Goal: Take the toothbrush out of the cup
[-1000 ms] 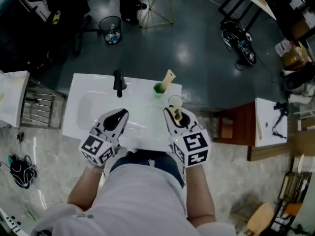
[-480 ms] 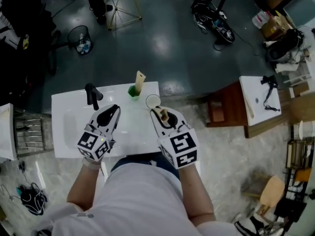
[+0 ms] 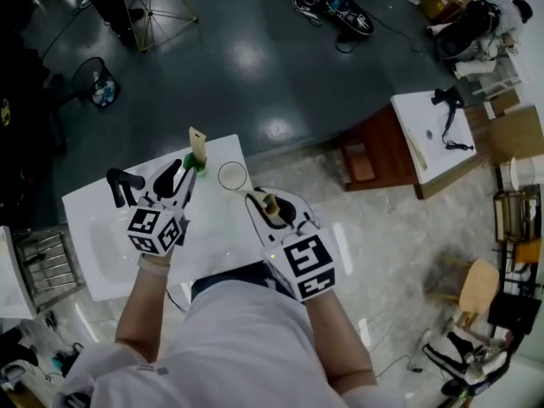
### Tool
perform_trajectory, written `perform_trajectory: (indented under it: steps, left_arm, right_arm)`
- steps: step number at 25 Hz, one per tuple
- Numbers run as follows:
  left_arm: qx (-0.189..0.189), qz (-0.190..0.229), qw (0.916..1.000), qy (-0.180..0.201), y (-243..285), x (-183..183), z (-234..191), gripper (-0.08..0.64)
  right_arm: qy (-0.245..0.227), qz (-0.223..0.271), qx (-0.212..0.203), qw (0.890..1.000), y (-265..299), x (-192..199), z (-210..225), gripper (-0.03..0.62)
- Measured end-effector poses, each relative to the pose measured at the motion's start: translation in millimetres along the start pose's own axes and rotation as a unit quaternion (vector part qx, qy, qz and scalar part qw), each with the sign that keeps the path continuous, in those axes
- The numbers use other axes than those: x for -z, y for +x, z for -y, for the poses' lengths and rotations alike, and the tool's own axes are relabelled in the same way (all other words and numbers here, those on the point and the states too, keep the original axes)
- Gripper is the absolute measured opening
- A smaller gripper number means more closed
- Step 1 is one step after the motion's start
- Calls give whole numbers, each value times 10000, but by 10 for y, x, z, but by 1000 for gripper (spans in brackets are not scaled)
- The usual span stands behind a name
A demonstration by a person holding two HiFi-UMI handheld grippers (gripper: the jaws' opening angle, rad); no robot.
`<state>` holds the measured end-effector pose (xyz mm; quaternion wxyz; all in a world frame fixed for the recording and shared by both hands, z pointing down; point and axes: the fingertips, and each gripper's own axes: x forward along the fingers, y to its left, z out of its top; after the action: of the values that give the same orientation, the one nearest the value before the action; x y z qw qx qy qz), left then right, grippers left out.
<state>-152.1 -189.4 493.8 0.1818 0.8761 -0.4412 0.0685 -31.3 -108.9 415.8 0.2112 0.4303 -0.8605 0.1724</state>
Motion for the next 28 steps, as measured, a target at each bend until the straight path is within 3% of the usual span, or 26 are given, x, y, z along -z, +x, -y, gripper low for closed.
perform_trajectory:
  steps: [10, 17, 28]
  left_arm:
    - [-301, -551, 9978, 200, 643, 386, -241, 260]
    - [-694, -709, 9947, 273, 852, 493, -418, 262]
    - [-985, -441, 9931, 454, 800, 363, -372, 96]
  right_arm:
    - [329, -255, 266, 9988, 3, 316, 318, 64]
    - [430, -344, 403, 9977, 28, 427, 520, 64]
    - [440, -287, 424, 9977, -90, 469, 599, 64]
